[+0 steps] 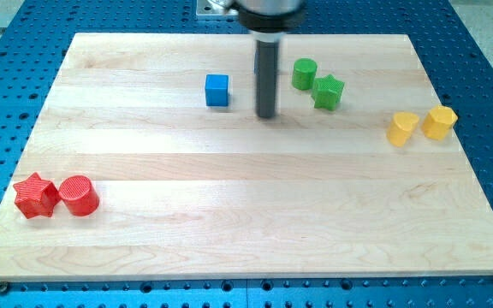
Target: Point your arm below hexagon
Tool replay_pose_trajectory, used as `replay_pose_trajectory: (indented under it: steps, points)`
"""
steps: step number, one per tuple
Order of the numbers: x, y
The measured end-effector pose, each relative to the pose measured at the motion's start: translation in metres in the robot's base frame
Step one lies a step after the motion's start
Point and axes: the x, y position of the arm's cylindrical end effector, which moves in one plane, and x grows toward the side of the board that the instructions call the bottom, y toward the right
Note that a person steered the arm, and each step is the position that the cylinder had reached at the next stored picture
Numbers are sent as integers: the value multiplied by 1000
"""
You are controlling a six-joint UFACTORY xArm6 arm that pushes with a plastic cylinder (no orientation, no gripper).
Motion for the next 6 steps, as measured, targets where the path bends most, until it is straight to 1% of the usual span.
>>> replay_pose_trajectory:
  steps: [1, 2, 3, 4, 5, 6]
  points:
    - [15, 49]
    - [35, 49]
    - [71, 54]
    - [106, 165]
    - [82, 252]
    - [53, 284]
